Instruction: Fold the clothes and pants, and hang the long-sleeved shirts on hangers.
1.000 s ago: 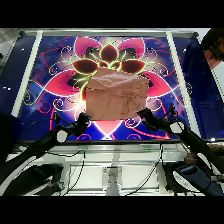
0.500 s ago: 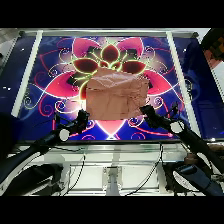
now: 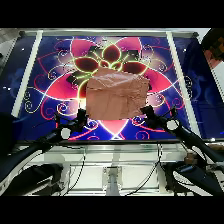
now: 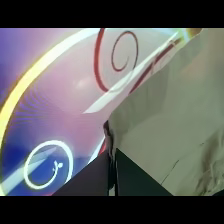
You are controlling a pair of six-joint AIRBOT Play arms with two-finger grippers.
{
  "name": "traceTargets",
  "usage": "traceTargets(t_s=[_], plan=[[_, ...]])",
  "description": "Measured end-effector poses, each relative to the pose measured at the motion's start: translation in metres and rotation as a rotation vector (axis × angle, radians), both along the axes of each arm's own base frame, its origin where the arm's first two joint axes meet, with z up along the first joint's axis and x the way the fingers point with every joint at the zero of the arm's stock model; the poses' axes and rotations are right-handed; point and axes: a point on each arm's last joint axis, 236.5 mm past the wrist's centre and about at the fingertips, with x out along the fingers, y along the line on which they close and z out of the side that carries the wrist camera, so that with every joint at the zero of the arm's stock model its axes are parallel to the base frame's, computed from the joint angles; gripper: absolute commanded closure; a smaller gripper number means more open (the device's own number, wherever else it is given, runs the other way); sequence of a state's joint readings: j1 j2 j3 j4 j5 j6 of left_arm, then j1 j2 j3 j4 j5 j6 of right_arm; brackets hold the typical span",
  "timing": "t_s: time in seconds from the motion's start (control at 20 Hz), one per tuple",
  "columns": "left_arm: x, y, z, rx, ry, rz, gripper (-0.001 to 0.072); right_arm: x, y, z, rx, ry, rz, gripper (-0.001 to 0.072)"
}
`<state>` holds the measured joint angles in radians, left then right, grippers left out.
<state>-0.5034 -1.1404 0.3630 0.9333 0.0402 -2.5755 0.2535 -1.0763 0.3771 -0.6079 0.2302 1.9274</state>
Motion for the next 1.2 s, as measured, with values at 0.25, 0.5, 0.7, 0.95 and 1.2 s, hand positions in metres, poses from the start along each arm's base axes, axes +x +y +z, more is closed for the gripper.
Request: traceTargets(t_s=[0.25, 0.5, 0.7, 0.95, 1.2], plan=[[0.005, -0.002, 0.005, -0.007, -0.014, 0.003, 0.0695, 0.007, -0.009, -0.009, -0.022, -0.001, -0.045, 0.0235], [0.006, -0.002, 0.007, -0.009, -0.020, 0.004, 0.0695, 0.024, -0.010, -0.006, -0.030, -0.020, -0.062, 0.0691], [0.015, 0.000, 0.015, 0.035, -0.093, -0.026, 0.0699, 0.030, 0.000, -0.003, -0.017, -0.009, -0.028, 0.0685], [0.034, -0.008, 0.055, 0.151, -0.318, -0.160, 0.0699, 0.029, 0.016, 0.044, 0.028, -0.093, 0.045, 0.0685], [0.052, -0.025, 0.166, 0.234, -0.669, -0.273, 0.0700, 0.020, 0.024, 0.127, 0.097, -0.273, 0.081, 0.0686]])
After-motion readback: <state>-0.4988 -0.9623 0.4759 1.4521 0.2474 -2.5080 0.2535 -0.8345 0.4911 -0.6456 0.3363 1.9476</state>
